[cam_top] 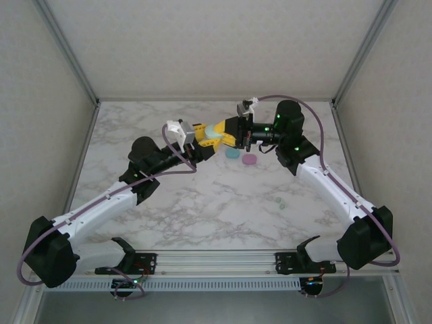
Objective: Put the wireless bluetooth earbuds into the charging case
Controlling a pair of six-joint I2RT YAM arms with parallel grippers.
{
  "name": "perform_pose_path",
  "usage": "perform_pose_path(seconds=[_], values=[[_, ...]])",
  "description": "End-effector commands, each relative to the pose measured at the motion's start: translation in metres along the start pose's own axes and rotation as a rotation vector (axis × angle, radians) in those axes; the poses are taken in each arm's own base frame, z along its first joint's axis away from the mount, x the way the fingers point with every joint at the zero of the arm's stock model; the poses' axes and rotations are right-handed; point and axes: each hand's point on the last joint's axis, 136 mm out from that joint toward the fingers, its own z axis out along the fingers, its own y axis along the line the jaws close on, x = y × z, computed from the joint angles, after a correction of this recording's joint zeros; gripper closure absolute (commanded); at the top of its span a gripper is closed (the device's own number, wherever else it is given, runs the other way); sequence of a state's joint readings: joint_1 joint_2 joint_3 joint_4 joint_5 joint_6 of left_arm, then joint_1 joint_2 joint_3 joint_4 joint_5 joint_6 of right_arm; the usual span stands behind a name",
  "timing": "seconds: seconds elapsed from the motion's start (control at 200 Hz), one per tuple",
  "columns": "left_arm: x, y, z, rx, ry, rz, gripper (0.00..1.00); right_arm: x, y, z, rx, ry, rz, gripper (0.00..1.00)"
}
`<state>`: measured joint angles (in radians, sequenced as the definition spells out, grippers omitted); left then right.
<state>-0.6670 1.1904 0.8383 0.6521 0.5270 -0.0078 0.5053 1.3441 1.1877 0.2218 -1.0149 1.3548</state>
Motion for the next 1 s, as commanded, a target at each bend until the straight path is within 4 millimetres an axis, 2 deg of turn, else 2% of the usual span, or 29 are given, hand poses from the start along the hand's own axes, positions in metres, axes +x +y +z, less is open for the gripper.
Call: perform_pose_path(seconds=[0.0,0.09,0.21,0.315,0.526,0.626,0.801,0.996], values=[[-0.019,-0.006,0.004,0.03,-0.04,0.025,0.66,0.002,0.012,-0.003,-0.025,-0.01,-0.039,0.83],[-0.017,-0.007,0.005,0.035,-0.03,0.024,0.7,0.001,0.008,-0.004,-0.012,-0.017,-0.029,0.77],[-0.015,-0.007,0.005,0.035,-0.02,0.021,0.74,-0.001,0.002,-0.009,0.054,-0.054,-0.053,0.57],[-0.01,-0.009,0.006,0.05,0.01,0.022,0.77,-0.003,0.001,-0.021,0.17,-0.123,-0.171,0.44],[-0.003,-0.015,0.002,0.072,0.036,0.005,0.78,-0.005,-0.006,-0.059,0.439,-0.24,-0.54,0.38],[-0.004,-0.017,0.001,0.08,0.033,-0.002,0.78,0.007,-0.007,-0.057,0.425,-0.17,-0.718,0.35],[-0.007,-0.018,0.001,0.087,0.029,-0.009,0.78,0.02,-0.007,-0.048,0.41,-0.029,-0.722,0.33],[-0.007,-0.019,0.002,0.094,0.029,-0.013,0.78,0.014,-0.012,-0.046,0.437,-0.031,-0.707,0.31]])
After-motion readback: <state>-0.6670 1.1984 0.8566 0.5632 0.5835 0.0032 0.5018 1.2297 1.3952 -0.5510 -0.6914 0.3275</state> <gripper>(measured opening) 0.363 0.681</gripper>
